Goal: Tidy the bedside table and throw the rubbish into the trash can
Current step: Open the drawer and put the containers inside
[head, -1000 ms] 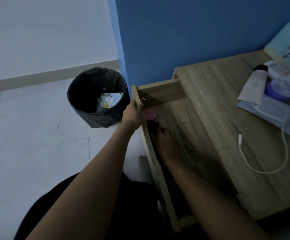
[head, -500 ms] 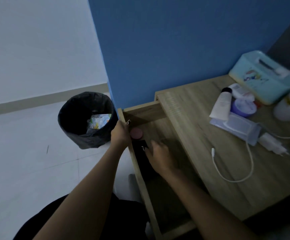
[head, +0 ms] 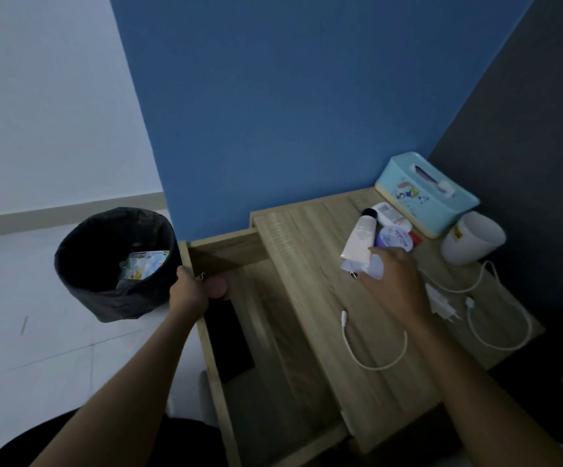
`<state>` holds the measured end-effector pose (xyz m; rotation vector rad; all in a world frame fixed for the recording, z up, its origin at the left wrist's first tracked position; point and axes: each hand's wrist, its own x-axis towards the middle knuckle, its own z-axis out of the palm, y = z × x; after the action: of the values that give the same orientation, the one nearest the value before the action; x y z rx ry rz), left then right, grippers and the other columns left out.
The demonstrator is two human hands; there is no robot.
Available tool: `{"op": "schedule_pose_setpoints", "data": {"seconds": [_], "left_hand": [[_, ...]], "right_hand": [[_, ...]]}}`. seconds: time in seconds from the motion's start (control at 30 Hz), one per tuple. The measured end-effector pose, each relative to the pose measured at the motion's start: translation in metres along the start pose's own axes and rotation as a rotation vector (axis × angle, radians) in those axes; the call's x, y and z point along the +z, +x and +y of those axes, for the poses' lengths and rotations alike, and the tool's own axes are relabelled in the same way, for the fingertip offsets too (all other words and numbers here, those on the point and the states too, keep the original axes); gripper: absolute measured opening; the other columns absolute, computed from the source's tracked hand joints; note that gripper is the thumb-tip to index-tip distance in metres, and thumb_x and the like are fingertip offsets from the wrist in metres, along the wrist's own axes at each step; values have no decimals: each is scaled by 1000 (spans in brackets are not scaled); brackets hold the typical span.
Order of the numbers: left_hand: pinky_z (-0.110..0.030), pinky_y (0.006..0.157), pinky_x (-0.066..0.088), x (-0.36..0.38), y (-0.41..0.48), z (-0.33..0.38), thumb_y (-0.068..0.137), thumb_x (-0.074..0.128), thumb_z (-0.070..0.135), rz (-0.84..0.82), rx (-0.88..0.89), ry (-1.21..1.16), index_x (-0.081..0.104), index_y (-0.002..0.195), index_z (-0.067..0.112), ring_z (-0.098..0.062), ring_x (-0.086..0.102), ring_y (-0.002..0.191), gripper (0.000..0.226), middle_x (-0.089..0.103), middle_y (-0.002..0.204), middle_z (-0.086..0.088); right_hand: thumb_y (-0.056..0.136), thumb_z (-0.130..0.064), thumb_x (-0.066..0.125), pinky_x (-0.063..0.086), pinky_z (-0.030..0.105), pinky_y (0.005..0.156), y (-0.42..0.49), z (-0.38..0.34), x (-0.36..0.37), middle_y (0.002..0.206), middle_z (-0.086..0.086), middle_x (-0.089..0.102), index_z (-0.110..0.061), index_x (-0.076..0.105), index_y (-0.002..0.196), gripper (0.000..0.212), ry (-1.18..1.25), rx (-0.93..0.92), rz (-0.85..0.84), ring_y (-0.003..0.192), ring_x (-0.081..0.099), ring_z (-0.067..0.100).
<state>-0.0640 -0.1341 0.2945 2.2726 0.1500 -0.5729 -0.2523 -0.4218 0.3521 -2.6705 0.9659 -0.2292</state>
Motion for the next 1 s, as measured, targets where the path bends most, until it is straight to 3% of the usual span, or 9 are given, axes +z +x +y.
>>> {"op": "schedule_pose_setpoints", "data": {"seconds": [0.07, 0.2, 0.43, 0.57, 0.67, 0.8, 0.9, 1.0], "left_hand": [[-54, 89, 51, 0, 1, -2, 98, 42, 20, -10, 7, 2, 37, 124, 5, -42, 59, 102, 30, 57, 114, -26], [-55, 89, 51, 0, 2, -3, 99, 42, 18, -22, 22, 9, 38, 122, 5, -42, 58, 101, 27, 56, 114, -27], [-55, 91, 49, 0, 1, -3, 98, 42, 19, -37, 22, -7, 38, 124, 6, -42, 57, 105, 29, 54, 118, -26], [-55, 92, 49, 0, 1, -4, 99, 41, 18, -33, 25, -19, 38, 125, 5, -42, 56, 105, 29, 53, 119, -27], [-55, 92, 48, 0, 2, -5, 98, 41, 19, -25, 32, -10, 39, 123, 5, -43, 56, 105, 28, 54, 118, -27], [-54, 92, 49, 0, 1, -5, 98, 42, 19, -25, 39, -4, 39, 124, 5, -43, 56, 105, 29, 54, 118, -27], [-55, 92, 49, 0, 0, -4, 98, 42, 19, -28, 41, -4, 38, 124, 5, -43, 56, 105, 30, 54, 118, -27], [-55, 91, 50, -1, -1, -2, 98, 43, 19, -28, 29, -5, 39, 123, 6, -42, 57, 104, 28, 55, 117, -27]], "right_hand": [[72, -49, 73, 51, 37, 82, -4, 7, -1, 107, 12, 66, -17, 66, 105, 46, 9, 2, -31, 100, 61, 31], [74, -44, 76, 43, 41, 94, -14, 18, -1, 127, 15, 55, -15, 53, 127, 65, -2, 31, -63, 117, 50, 33], [60, -78, 59, 46, 44, 93, -10, 25, -3, 126, 8, 56, -23, 49, 122, 83, -52, 156, -68, 113, 52, 31], [65, -63, 71, 43, 47, 96, 2, 28, -8, 129, 12, 54, -20, 44, 126, 79, -151, 215, -141, 117, 50, 35], [53, -71, 68, 41, 50, 100, 9, 30, -7, 133, 14, 50, -18, 41, 130, 98, -174, 233, -184, 121, 48, 37], [35, -76, 61, 42, 48, 98, 18, 23, -13, 123, 13, 55, -17, 51, 118, 103, -238, 261, -294, 112, 50, 33], [35, -73, 63, 41, 48, 100, 21, 12, -17, 126, 13, 52, -16, 51, 120, 104, -267, 258, -337, 115, 49, 33], [26, -74, 59, 44, 50, 98, 20, 4, -17, 115, 10, 61, -16, 57, 109, 101, -191, 255, -341, 109, 56, 30]]}}
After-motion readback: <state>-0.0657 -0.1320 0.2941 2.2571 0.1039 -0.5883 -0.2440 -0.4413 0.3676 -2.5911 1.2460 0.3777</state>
